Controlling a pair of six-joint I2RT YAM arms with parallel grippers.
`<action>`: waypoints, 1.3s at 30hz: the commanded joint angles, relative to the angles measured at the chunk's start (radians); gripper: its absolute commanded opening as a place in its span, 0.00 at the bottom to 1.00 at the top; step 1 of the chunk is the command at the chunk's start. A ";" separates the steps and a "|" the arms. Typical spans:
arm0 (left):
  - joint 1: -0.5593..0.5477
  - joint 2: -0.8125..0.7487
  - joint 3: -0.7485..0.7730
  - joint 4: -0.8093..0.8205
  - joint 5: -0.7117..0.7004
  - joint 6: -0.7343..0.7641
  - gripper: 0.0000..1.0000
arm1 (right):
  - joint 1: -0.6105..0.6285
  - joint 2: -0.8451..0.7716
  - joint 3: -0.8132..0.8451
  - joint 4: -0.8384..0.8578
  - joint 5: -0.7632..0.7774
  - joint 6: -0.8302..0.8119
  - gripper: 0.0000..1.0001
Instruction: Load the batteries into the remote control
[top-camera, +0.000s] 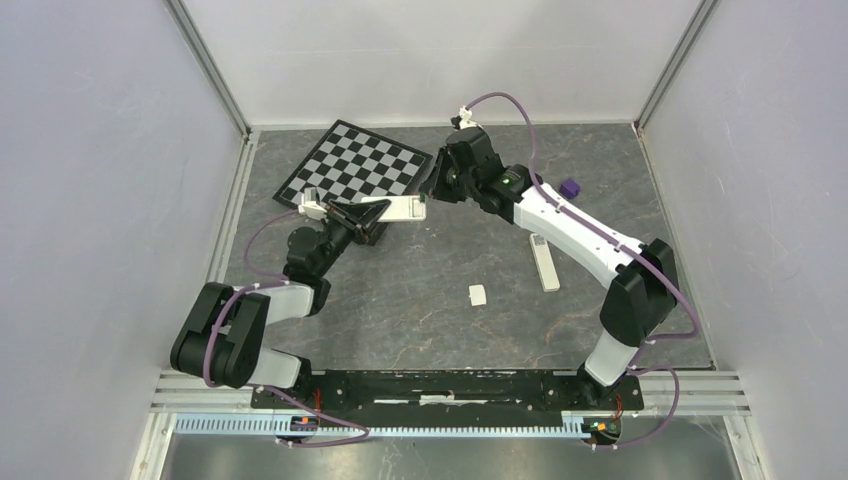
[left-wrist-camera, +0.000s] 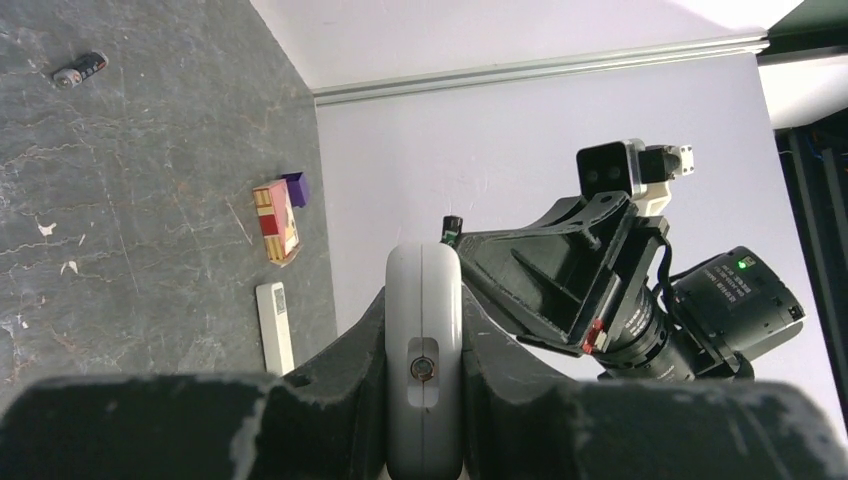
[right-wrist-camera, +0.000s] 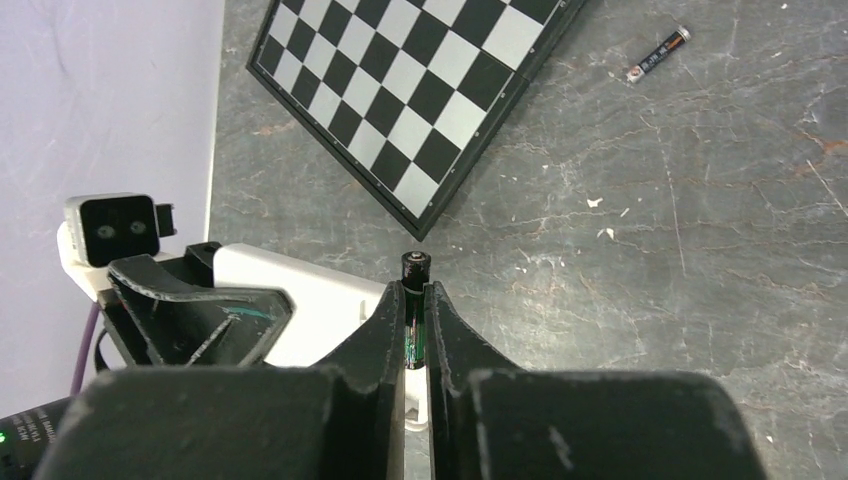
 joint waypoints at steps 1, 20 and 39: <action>-0.010 0.009 0.047 0.073 -0.034 -0.079 0.02 | 0.011 -0.004 0.048 -0.026 0.033 -0.027 0.10; -0.048 -0.036 0.055 0.014 -0.117 -0.118 0.02 | 0.053 -0.004 0.061 -0.069 0.135 -0.056 0.16; -0.056 0.008 0.058 0.090 -0.124 -0.160 0.02 | 0.063 -0.020 0.057 -0.054 0.079 -0.047 0.39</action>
